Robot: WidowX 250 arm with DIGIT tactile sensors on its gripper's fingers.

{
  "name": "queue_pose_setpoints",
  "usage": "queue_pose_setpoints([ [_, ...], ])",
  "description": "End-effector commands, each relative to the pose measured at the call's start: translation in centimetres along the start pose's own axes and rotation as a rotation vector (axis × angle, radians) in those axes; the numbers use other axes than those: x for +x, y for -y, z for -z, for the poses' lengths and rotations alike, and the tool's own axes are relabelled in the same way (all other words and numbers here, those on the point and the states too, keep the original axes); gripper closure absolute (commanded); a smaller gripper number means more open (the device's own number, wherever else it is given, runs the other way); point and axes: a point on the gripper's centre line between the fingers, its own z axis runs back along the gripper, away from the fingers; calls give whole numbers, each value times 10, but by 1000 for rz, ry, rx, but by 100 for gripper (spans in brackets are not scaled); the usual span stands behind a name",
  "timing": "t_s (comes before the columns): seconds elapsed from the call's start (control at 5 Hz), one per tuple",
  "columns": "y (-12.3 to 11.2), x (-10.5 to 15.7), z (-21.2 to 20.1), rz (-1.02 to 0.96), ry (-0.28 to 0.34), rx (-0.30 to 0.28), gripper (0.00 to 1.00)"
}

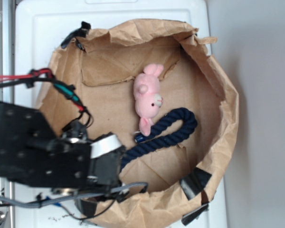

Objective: Grab the blue rope.

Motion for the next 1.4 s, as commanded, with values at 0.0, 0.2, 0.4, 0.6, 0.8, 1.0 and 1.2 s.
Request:
queue_pose_setpoints([
  [0.0,6,0,-7,20,19,-31,0],
  [0.2,6,0,-7,20,19,-31,0],
  [0.4,6,0,-7,20,19,-31,0],
  [0.6,9,12,-2,15,21,-2,0],
  [0.8,10,17,-2,9,17,-6,0],
  [1.0,11,23,-3,-7,16,-13,0],
  [1.2,9,28,-4,-22,16,-13,0],
])
